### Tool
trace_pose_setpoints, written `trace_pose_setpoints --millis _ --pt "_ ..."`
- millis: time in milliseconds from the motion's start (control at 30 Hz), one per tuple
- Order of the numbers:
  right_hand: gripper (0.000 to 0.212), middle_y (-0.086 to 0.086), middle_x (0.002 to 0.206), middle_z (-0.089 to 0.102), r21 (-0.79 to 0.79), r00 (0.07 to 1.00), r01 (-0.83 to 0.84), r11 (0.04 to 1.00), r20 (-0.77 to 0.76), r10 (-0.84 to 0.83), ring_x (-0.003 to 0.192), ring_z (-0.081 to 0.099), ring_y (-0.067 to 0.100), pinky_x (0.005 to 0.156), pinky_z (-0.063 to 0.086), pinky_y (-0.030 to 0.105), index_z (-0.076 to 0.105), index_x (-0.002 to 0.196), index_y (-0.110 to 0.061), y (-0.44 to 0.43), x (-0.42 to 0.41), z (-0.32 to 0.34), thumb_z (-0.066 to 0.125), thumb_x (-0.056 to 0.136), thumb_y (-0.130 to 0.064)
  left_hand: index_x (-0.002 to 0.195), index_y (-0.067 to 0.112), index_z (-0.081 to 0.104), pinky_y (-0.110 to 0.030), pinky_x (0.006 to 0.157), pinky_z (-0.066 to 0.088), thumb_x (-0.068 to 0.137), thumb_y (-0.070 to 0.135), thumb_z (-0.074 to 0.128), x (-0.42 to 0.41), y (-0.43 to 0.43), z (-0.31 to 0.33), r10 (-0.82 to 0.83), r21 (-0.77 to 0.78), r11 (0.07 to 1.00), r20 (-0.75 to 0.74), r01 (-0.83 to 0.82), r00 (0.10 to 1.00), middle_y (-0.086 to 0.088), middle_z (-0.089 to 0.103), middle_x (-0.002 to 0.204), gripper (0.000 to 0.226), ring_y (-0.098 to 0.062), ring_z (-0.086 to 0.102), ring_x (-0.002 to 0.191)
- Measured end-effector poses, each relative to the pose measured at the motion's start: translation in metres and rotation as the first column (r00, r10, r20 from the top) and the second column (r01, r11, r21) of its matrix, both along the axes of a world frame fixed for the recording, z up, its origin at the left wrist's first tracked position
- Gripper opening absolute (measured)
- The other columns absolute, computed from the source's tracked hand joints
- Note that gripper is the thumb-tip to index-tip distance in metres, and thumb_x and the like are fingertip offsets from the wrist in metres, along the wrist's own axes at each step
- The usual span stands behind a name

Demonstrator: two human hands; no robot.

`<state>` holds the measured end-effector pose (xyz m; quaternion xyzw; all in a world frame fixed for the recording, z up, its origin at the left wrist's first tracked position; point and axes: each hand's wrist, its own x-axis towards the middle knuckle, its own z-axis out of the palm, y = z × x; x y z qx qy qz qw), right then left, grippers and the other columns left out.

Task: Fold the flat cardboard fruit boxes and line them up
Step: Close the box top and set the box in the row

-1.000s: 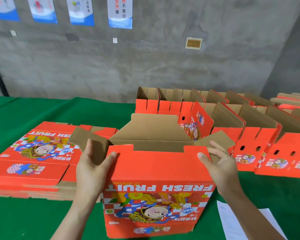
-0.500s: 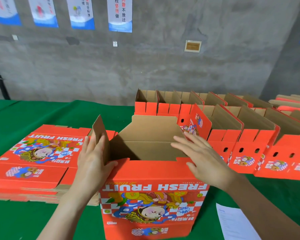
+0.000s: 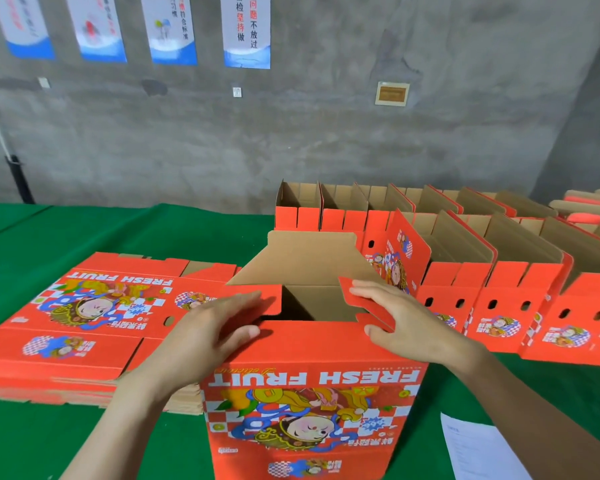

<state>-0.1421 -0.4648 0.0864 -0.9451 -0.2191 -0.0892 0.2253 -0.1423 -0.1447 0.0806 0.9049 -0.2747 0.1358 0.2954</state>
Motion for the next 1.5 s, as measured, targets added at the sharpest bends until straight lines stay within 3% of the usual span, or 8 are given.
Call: trace_pose_setpoints --millis 167,367,500,633,800,933,1133,1500 --pt "0.049 -0.023 0.142 0.036 0.062 1.000 0.010 0.998 -0.002 -0.010 0.133 0.029 -0.008 0.109 0.019 0.013 0.050 0.133 -0.029 -0.001 -0.001 -0.005 0.062 0.087 -0.019 0.141 0.023 0.044 -0.027 0.094 0.039 0.097 0.026 0.048 0.012 -0.005 0.012 0.112 0.136 0.984 0.018 -0.113 0.994 0.001 0.056 0.135 0.044 -0.023 0.054 0.122" --pt "0.016 -0.013 0.115 0.061 0.113 0.998 0.043 0.993 0.041 -0.048 0.111 0.051 -0.002 0.099 0.032 0.012 0.073 0.100 -0.017 -0.002 -0.007 -0.006 0.068 0.085 -0.017 0.152 0.020 0.001 -0.029 0.102 0.031 0.088 0.013 0.060 0.032 -0.024 0.020 0.193 0.218 0.958 -0.006 -0.187 0.981 -0.005 0.018 0.158 0.087 -0.028 0.039 0.134" --pt "0.016 -0.005 0.084 0.069 0.274 0.981 0.069 0.959 0.157 -0.116 0.084 0.061 0.001 0.080 0.045 0.018 0.072 0.073 -0.009 0.001 -0.012 -0.006 0.065 0.083 0.001 0.141 0.016 0.041 -0.029 0.093 0.039 0.083 0.012 0.066 0.031 -0.026 0.016 0.179 0.057 0.982 0.024 -0.180 0.984 -0.007 0.054 0.132 0.063 -0.026 0.053 0.116" --pt "0.011 -0.006 0.090 0.064 0.469 0.949 0.142 0.872 0.185 -0.254 0.084 0.060 0.006 0.074 0.045 0.011 0.067 0.089 -0.009 0.002 -0.010 -0.007 0.061 0.088 0.000 0.113 0.017 0.066 -0.031 0.094 0.042 0.090 0.029 0.061 0.025 -0.023 0.014 0.137 -0.047 0.990 0.039 -0.135 0.990 -0.001 0.065 0.113 0.027 -0.019 0.058 0.108" --pt "0.017 -0.014 0.108 0.056 0.354 0.962 0.239 0.904 0.043 -0.271 0.112 0.047 0.008 0.087 0.032 0.014 0.063 0.110 -0.022 0.004 0.002 -0.004 0.057 0.094 -0.021 0.106 0.029 0.072 -0.035 0.111 0.021 0.084 0.069 0.039 0.024 -0.017 0.013 0.161 0.096 0.983 -0.033 -0.157 0.986 -0.004 0.046 0.142 0.057 -0.022 0.031 0.133" --pt "0.028 -0.009 0.132 0.048 0.220 0.962 0.266 0.939 -0.128 -0.242 0.132 0.035 0.008 0.096 0.022 0.017 0.057 0.122 -0.022 0.007 0.008 -0.002 0.057 0.094 -0.027 0.093 0.024 0.066 -0.040 0.110 0.030 0.078 0.041 0.071 0.024 -0.016 0.008 0.103 -0.069 0.991 -0.170 -0.117 0.980 0.004 0.062 0.112 0.023 -0.017 0.043 0.127" --pt "0.054 -0.005 0.134 0.045 0.120 0.935 0.314 0.942 -0.211 -0.284 0.126 0.041 0.013 0.098 0.034 0.027 0.048 0.131 -0.027 0.008 0.013 0.010 0.071 0.083 -0.029 0.148 0.027 0.025 -0.040 0.111 0.027 0.068 0.053 0.077 0.034 -0.022 0.013 0.278 0.208 0.952 -0.274 -0.226 0.920 -0.002 0.034 0.143 0.099 -0.025 0.024 0.134" --pt "0.063 0.003 0.134 0.038 -0.076 0.910 0.386 0.919 -0.130 -0.393 0.127 0.039 0.024 0.102 0.035 0.035 0.042 0.137 -0.026 0.019 0.015 0.004 0.070 0.082 -0.038 0.145 0.037 0.027 -0.043 0.108 0.032 0.062 0.057 0.077 0.040 -0.038 0.012 0.360 0.434 0.867 -0.205 -0.245 0.910 -0.007 0.031 0.131 0.099 -0.029 0.026 0.124"
